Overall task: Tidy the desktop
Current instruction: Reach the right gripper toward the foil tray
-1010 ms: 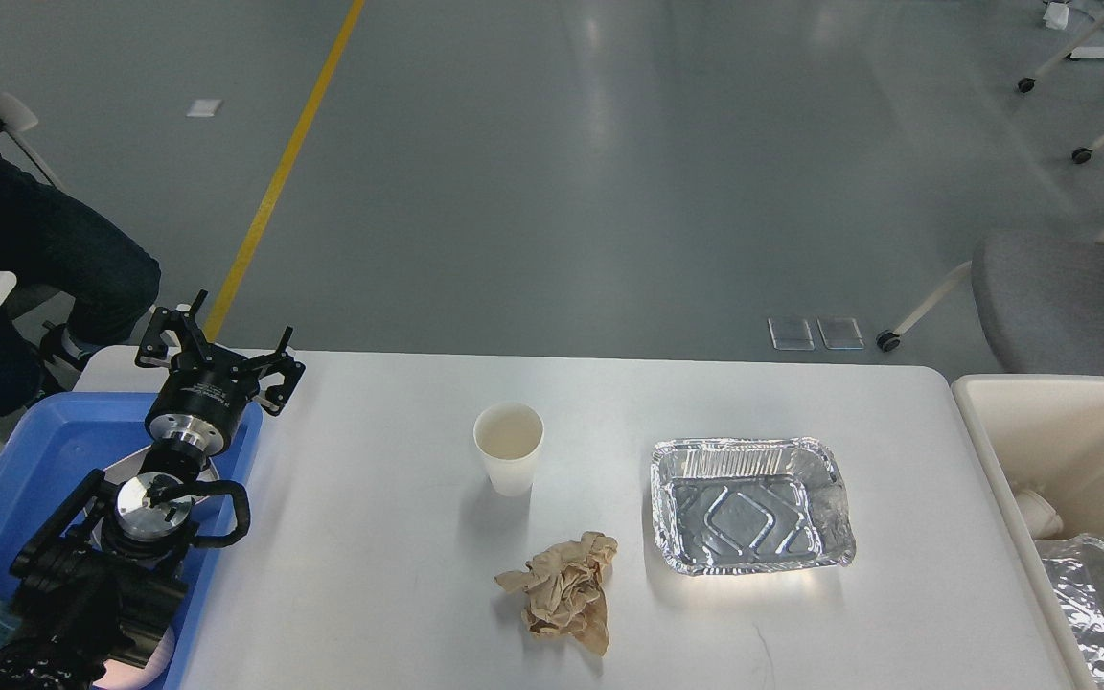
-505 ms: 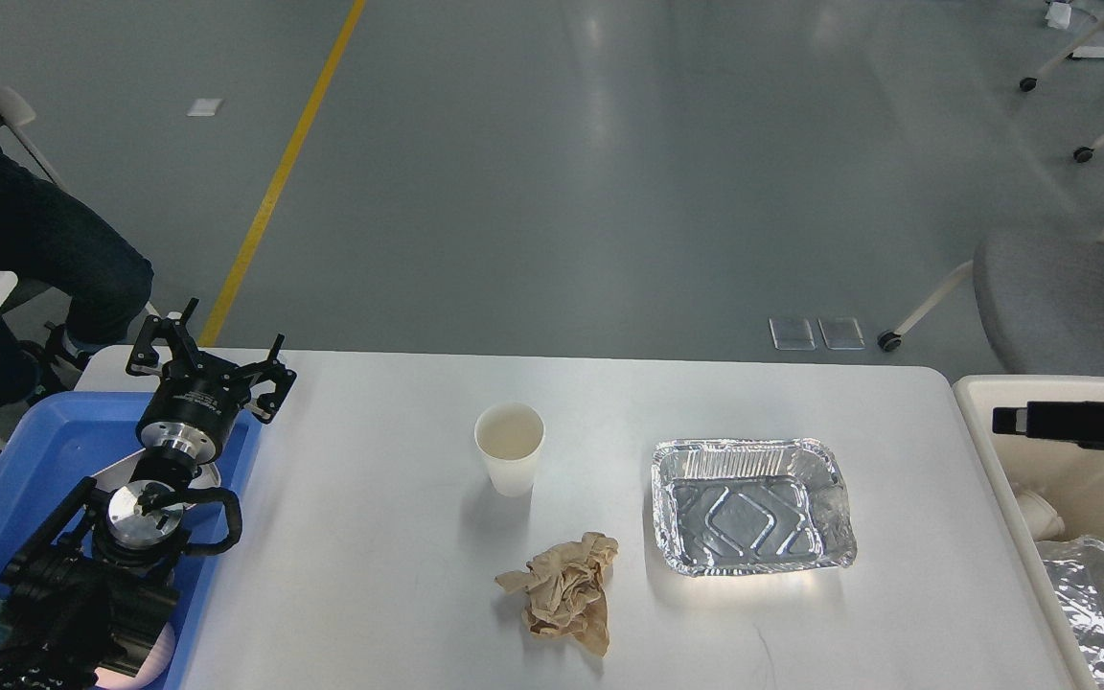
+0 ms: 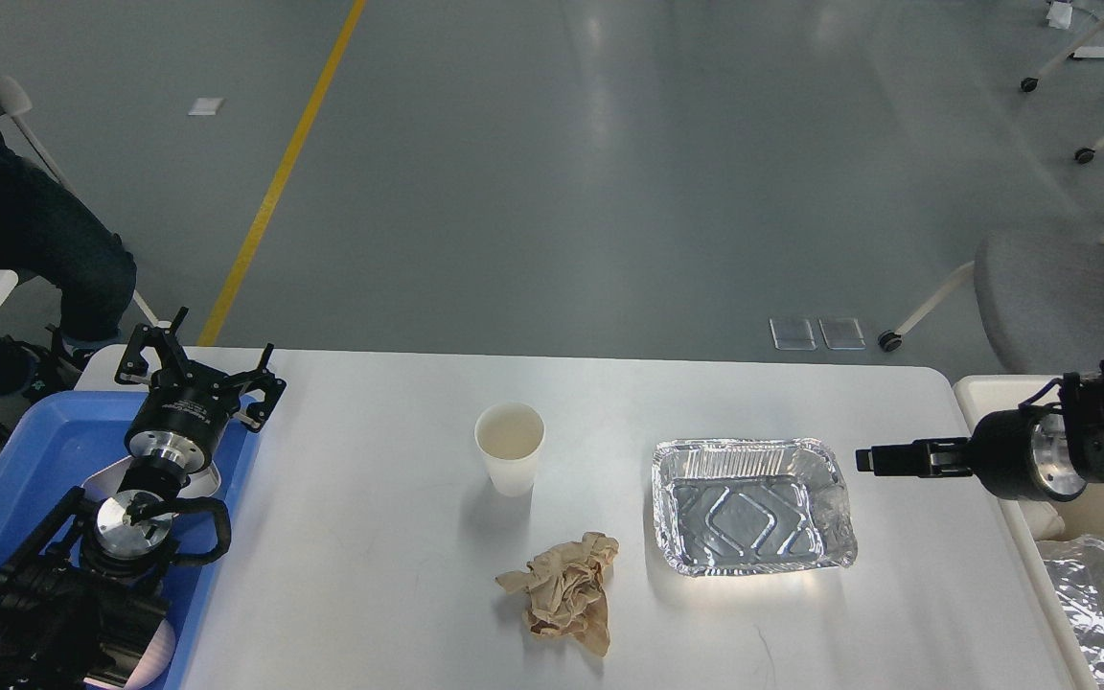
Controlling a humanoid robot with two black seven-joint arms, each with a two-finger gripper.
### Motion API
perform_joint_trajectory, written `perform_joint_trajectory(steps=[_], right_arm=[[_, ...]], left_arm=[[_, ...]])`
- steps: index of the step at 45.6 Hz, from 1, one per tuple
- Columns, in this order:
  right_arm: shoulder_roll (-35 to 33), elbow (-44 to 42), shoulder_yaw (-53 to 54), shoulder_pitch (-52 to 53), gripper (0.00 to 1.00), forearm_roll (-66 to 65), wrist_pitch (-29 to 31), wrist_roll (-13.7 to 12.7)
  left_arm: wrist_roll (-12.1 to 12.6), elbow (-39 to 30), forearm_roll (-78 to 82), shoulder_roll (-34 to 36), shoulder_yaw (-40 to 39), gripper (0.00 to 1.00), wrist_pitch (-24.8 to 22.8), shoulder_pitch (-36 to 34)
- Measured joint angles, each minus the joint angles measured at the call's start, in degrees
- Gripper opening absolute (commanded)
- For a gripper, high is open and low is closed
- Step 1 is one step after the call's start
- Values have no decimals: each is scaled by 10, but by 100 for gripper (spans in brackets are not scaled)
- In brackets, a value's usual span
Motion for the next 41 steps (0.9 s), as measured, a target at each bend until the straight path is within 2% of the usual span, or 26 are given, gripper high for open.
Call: perform_joint_trajectory(steps=[7,25,41], right_arm=[[29,-48,-51,43,100,-5,-2,2],[121,-146,-83,66,100,-14,-8,2],[155,-188,-87,70,100,-21,-29,2]], left_arm=[[0,-1,0,0,0,98,-1,3],[1,-2,0,0,1,98,1,7],[1,-2,1,0,2,98,1,14]])
